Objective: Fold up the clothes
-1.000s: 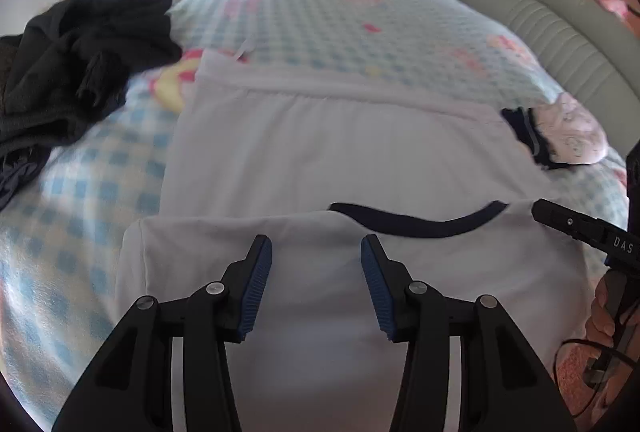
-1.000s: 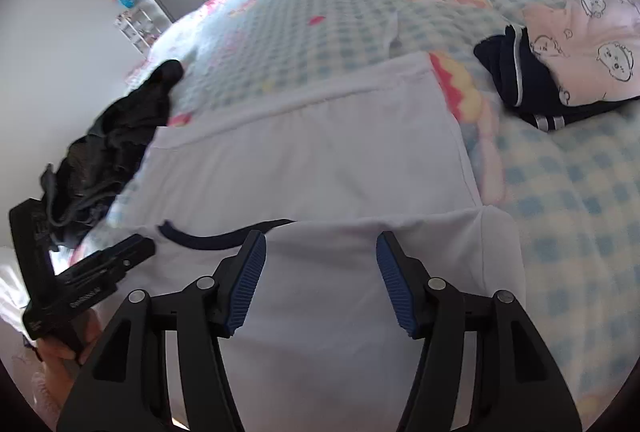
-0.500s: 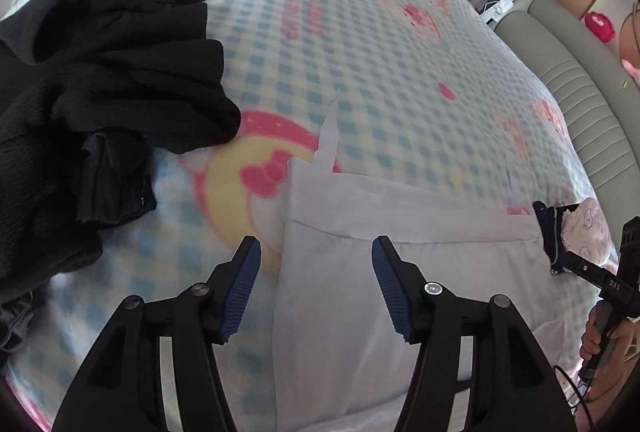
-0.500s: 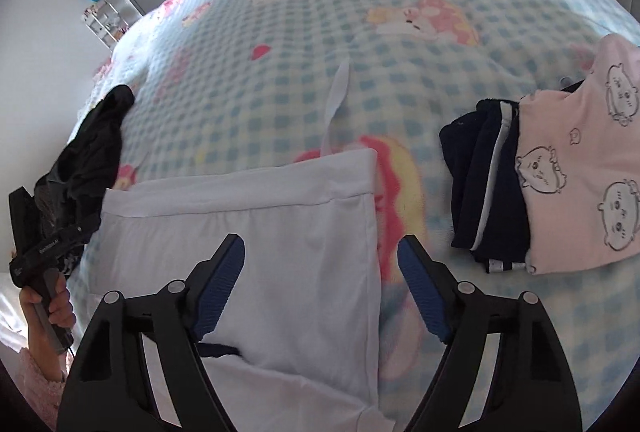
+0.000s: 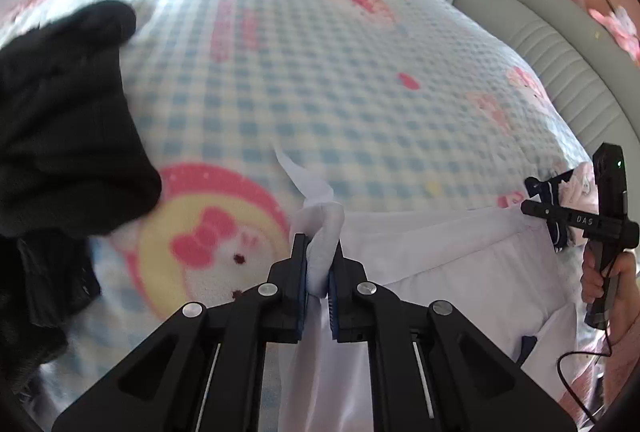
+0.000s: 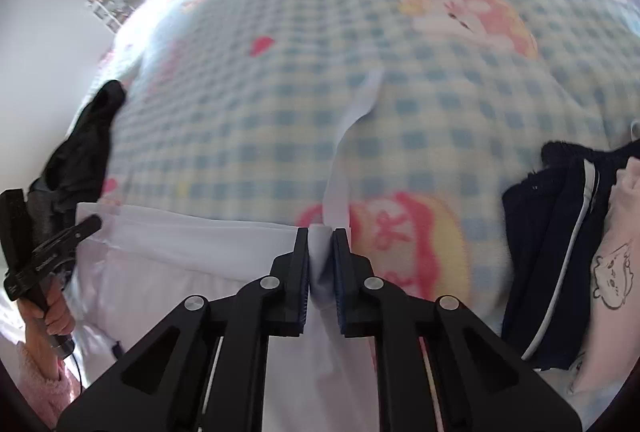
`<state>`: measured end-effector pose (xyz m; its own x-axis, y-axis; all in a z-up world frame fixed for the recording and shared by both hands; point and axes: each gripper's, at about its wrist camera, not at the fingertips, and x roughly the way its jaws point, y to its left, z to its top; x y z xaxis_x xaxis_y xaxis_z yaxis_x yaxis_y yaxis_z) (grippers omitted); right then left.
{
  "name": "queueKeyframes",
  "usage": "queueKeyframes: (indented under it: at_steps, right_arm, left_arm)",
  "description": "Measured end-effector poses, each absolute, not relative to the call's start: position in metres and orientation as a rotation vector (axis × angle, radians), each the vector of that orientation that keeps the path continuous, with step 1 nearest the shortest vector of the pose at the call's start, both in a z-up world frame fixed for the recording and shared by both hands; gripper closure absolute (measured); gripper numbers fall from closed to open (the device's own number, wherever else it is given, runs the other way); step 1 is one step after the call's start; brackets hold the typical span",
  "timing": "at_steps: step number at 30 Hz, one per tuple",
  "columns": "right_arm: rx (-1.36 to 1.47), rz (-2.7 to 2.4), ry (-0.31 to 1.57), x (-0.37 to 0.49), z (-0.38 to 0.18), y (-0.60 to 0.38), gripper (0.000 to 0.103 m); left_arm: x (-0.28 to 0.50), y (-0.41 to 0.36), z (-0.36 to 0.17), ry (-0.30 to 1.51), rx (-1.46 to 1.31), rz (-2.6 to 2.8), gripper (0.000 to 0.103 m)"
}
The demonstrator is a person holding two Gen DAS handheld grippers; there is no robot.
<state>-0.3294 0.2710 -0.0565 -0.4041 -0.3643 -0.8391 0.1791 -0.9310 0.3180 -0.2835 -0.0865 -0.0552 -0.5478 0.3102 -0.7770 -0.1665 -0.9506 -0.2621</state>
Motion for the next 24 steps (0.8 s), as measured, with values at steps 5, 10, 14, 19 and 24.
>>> queueKeyframes:
  at_steps: [5, 10, 14, 19, 24]
  right_arm:
    - [1.243, -2.409, -0.147, -0.249, 0.014, 0.265, 0.097]
    - [1.228, -2.421, -0.142, -0.156, 0.020, 0.274, 0.097]
    - [1.396, -2.410, -0.132, -0.123, -0.015, 0.286, 0.096]
    - [1.429, -2.373, -0.278, -0.134, -0.021, 0.295, 0.057]
    - [1.414, -2.403, -0.223, -0.165, -0.012, 0.268, 0.044]
  left_arm:
    - [-0.209, -0.086, 0.014, -0.125, -1.094, 2.611, 0.094]
    - [-0.113, -0.095, 0.032, -0.093, -0.995, 2.664, 0.094]
    - [-0.060, -0.096, -0.010, -0.090, -1.133, 2.569, 0.094]
    - [-0.053, -0.095, -0.055, -0.091, -1.395, 2.488, 0.090]
    - [-0.053, -0.101, -0.025, -0.254, -1.205, 2.577, 0.057]
